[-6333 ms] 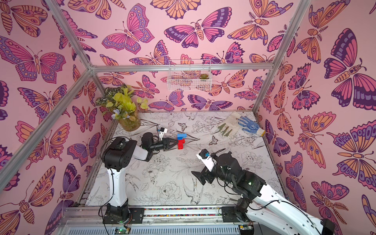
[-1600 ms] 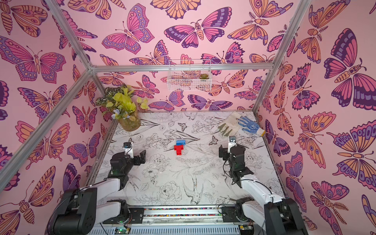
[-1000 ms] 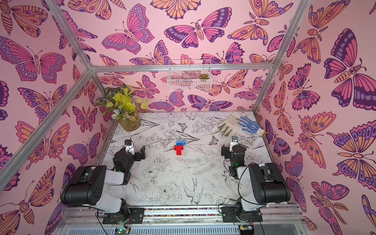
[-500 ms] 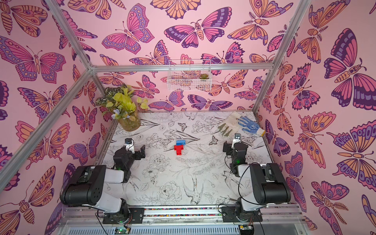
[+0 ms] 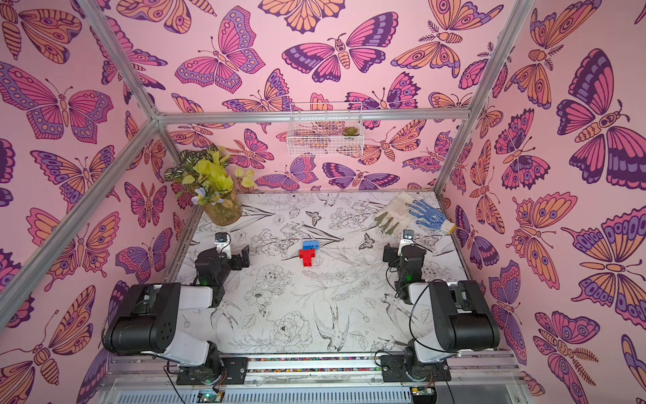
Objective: Assemble the letter f with lego
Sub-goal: Reset both arms
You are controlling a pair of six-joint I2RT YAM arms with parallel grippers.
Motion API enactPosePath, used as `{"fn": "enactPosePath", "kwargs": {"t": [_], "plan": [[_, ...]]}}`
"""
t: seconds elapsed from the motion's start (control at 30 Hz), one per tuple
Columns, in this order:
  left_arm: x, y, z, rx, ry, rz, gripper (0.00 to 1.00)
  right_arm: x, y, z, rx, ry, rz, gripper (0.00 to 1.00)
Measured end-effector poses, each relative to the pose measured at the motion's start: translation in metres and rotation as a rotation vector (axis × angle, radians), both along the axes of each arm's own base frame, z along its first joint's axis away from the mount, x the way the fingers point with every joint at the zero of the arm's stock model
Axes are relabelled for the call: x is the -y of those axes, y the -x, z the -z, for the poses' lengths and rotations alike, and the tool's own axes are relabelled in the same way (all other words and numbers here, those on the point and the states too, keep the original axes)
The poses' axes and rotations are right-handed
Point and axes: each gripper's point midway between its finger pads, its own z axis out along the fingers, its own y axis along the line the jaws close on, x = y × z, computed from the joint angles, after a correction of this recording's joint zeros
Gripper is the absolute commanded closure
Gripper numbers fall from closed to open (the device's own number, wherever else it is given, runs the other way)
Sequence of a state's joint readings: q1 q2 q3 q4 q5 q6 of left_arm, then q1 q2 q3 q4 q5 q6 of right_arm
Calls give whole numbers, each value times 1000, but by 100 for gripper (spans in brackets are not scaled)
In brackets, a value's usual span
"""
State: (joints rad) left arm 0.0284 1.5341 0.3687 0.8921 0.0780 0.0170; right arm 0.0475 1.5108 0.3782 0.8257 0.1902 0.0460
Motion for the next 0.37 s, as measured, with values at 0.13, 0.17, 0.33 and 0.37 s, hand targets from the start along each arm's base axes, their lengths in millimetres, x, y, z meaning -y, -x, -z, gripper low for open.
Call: {"fn": "enactPosePath", "kwargs": {"t": [0.13, 0.17, 0.33, 0.37], "plan": [[0, 0, 1, -3, 0, 0, 0, 0, 0, 0, 0, 0, 0, 1], [0, 0, 1, -3, 0, 0, 0, 0, 0, 0, 0, 0, 0, 1], [0, 0, 1, -3, 0, -1, 0, 0, 0, 0, 0, 0, 0, 1], [0, 0, 1, -3, 1, -1, 0, 0, 0, 0, 0, 0, 0, 1]]}}
